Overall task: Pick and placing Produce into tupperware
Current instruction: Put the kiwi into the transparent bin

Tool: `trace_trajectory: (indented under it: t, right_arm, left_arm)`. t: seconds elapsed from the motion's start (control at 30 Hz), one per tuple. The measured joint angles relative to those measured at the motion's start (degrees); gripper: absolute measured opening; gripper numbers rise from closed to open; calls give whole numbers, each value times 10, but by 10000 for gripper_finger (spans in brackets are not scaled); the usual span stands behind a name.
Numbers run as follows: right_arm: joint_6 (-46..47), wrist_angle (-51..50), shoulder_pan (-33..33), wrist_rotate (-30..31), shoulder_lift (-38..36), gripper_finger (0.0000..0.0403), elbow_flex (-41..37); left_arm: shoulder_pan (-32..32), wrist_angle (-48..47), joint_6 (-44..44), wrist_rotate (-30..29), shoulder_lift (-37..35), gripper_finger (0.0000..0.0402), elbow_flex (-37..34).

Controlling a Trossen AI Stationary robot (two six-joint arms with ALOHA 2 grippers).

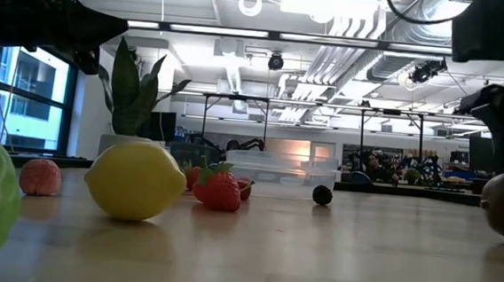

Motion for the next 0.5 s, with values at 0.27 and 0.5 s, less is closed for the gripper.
trace_trajectory:
  t: [0.27,0.5]
  right_arm:
    - [2,55,-15,-15,0,284,-34]
    - [2,56,-21,-15,0,277,-34]
  left_arm:
    - [0,0,0,0,0,3,0]
    - [0,0,0,0,0,3,0]
